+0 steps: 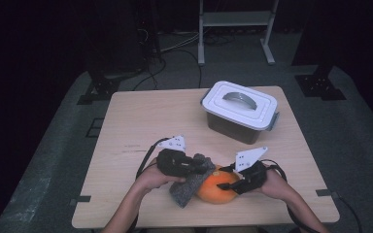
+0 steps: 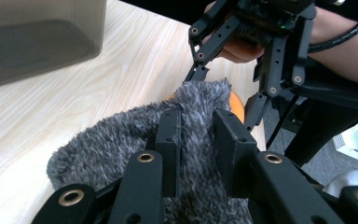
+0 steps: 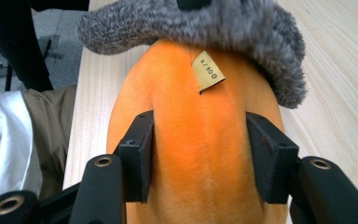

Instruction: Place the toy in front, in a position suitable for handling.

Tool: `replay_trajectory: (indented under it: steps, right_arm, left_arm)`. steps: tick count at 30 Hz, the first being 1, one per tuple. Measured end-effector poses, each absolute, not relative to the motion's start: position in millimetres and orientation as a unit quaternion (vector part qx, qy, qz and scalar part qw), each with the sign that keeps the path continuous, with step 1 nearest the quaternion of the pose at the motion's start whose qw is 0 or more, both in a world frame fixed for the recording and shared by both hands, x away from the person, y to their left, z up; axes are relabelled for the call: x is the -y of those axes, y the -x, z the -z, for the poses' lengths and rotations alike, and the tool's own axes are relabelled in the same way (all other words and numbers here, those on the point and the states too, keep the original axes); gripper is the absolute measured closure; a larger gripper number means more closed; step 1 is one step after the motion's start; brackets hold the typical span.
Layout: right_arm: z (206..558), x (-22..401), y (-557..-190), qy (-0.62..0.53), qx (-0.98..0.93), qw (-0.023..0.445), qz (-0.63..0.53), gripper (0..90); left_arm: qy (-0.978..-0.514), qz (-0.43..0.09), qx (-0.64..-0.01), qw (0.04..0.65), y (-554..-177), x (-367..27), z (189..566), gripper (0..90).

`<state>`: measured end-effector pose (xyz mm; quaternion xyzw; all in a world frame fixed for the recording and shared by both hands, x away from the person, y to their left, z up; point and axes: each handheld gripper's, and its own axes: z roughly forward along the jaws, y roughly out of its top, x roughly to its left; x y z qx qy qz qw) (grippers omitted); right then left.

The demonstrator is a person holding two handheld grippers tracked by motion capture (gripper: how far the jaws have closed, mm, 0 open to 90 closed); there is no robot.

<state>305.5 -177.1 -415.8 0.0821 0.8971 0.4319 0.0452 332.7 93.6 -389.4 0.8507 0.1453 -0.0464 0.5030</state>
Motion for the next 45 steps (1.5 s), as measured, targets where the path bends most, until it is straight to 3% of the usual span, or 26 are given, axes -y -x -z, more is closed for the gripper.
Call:
replay_trajectory:
  steps: [15,21,35,38,45]
  right_arm:
    - [429,218,-316,-0.11,-0.872,0.016,-0.477,44.9]
    - [420,214,-314,-0.151,-0.881,0.009,-0.448,22.7]
    - [401,183,-296,-0.146,-0.9,0.054,-0.406,12.9]
    - [407,176,-299,-0.153,-0.901,0.049,-0.403,14.0]
    - [409,174,-305,-0.137,-0.894,0.059,-0.422,41.8]
  left_arm:
    - [-0.849,0.054,-0.148,0.505,-334,-86,395,72.1]
    - [-0.848,0.058,-0.145,0.506,-334,-78,393,72.1]
    - [-0.848,0.061,-0.135,0.509,-330,-67,391,72.1]
    - [-0.846,0.063,-0.143,0.511,-331,-68,396,72.1]
    - [-0.834,0.059,-0.159,0.525,-334,-81,397,72.2]
